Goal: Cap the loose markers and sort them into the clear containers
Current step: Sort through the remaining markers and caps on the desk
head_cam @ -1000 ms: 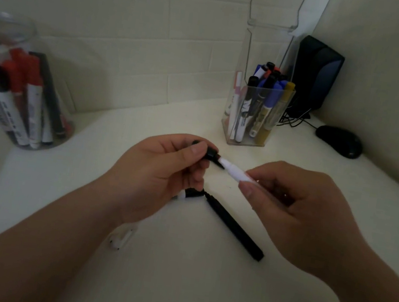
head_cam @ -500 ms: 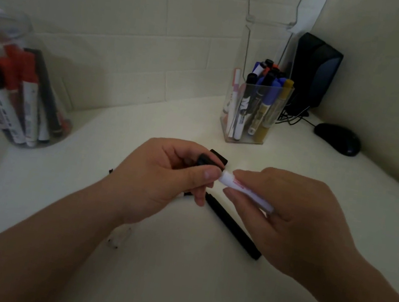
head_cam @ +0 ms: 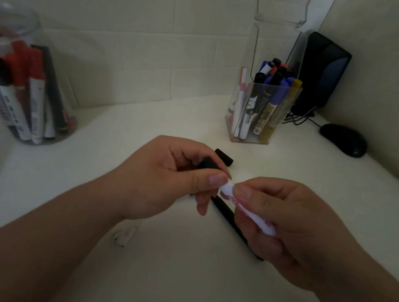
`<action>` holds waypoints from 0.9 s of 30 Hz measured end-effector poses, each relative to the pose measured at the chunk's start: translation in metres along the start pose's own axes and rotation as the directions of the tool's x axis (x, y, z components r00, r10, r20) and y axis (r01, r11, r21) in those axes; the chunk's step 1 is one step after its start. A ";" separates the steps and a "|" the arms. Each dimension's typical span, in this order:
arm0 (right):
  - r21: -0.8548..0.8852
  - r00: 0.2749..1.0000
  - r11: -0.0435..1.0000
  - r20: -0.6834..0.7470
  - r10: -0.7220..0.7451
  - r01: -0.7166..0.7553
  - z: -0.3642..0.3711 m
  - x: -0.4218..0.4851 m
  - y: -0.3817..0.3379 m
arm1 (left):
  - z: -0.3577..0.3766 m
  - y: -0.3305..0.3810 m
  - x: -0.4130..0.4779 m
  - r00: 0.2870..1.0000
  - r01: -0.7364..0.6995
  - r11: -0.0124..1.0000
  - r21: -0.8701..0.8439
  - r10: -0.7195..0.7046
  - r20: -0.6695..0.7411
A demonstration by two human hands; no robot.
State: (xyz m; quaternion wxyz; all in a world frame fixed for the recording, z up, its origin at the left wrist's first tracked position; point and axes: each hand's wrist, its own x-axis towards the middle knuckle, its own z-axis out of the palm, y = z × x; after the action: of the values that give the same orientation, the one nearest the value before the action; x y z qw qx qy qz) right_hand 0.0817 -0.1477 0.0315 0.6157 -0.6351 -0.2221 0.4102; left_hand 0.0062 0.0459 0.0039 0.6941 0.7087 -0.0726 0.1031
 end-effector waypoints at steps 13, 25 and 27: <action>-0.117 0.990 0.983 -0.010 -0.143 0.141 -0.009 0.013 0.008 | 0.019 0.000 0.005 0.918 -0.019 0.990 -0.139 -0.038 -0.394; 0.004 0.966 0.971 -0.097 -0.239 0.241 -0.007 0.019 0.006 | 0.014 -0.002 -0.001 0.914 0.092 0.961 0.262 0.023 -0.406; 0.000 0.952 0.959 -0.121 -0.282 0.284 -0.005 0.019 0.004 | 0.013 -0.004 -0.001 0.920 0.094 0.939 0.331 0.046 -0.390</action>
State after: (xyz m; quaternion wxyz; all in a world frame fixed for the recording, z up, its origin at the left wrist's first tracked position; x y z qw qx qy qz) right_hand 0.0954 -0.1368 0.0223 0.6856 -0.6149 -0.2700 0.2810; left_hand 0.0065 0.0326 -0.0008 0.5614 0.7845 0.0958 0.2453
